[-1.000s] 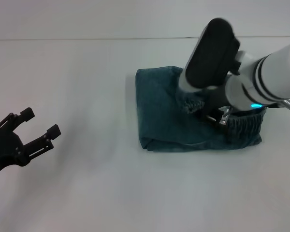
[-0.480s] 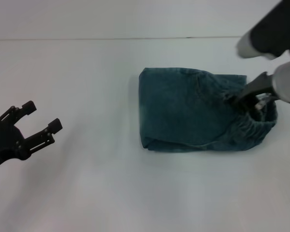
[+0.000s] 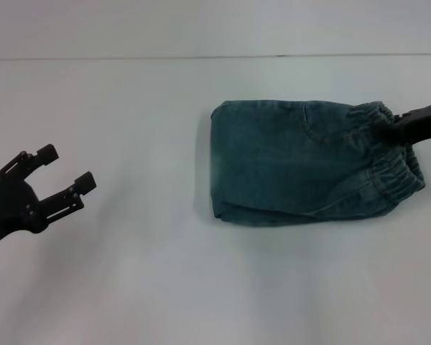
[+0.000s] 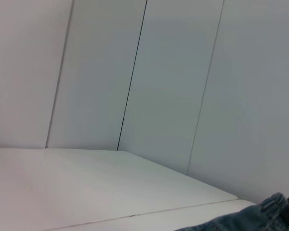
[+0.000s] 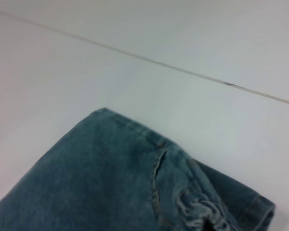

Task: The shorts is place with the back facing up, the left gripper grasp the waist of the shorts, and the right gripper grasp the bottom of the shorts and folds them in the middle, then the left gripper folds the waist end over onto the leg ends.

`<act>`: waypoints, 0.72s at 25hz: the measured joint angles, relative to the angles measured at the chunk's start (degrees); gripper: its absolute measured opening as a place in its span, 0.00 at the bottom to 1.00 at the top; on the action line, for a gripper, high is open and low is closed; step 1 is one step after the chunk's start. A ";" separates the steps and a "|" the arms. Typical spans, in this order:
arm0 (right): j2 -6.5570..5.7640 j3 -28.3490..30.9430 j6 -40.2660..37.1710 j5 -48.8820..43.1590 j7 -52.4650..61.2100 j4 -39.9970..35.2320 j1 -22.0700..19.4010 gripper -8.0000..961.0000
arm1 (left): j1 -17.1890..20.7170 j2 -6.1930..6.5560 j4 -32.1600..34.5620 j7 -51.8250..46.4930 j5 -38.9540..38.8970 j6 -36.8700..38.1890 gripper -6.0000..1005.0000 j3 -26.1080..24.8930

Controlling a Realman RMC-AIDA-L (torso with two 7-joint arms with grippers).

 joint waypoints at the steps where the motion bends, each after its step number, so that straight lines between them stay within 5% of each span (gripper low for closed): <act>1: -0.03 1.87 -0.59 0.64 -0.98 1.01 0.36 0.22 | 0.00 -0.02 0.08 -0.05 0.01 0.09 0.93 0.02; 13: -1.05 15.29 -5.02 2.76 -6.12 2.69 -0.08 0.66 | 0.45 -0.03 0.63 0.03 0.02 0.85 0.93 -0.26; 18: 0.23 19.66 -10.45 9.60 -15.30 -0.49 -2.78 0.77 | 0.52 0.15 0.72 0.05 0.06 3.17 0.93 -0.20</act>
